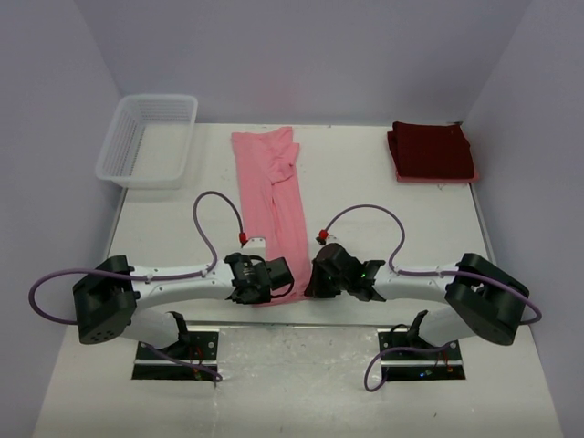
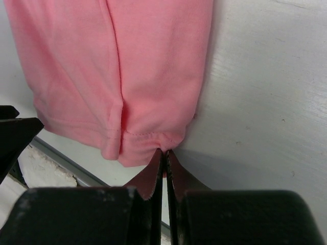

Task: Fold and stack the t-shirts
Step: Grab the bottom of the folded rectangular tshirt with both arms

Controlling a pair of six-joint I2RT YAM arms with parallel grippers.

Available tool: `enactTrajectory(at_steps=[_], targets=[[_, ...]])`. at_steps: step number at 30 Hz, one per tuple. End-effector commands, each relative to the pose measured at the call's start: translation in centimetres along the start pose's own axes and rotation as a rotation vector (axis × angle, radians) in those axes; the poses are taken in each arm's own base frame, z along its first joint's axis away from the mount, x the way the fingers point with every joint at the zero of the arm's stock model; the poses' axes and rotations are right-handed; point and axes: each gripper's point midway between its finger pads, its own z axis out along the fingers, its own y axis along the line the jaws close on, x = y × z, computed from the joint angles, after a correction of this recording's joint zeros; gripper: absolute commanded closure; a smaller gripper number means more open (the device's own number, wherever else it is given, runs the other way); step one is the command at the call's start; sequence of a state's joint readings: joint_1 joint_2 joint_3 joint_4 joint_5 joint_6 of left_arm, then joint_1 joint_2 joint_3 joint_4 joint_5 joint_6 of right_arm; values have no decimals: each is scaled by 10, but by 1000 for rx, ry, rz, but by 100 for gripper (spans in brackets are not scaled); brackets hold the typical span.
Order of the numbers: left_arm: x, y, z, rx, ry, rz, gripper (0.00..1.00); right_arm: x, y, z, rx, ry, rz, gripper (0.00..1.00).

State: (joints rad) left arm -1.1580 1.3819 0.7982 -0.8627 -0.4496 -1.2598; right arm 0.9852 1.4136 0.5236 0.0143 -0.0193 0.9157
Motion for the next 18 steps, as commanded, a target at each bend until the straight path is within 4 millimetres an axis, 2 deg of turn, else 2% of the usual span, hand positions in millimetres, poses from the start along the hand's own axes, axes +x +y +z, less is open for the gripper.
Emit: enactTrajectory(at_steps=[1,18], targets=[[1,-10,7,41,-1,-18,58,9,-22,-1,67,16,-5,100],[19,-7,23,43,45,-17,62,15,-28,-1,78,25,2,100]])
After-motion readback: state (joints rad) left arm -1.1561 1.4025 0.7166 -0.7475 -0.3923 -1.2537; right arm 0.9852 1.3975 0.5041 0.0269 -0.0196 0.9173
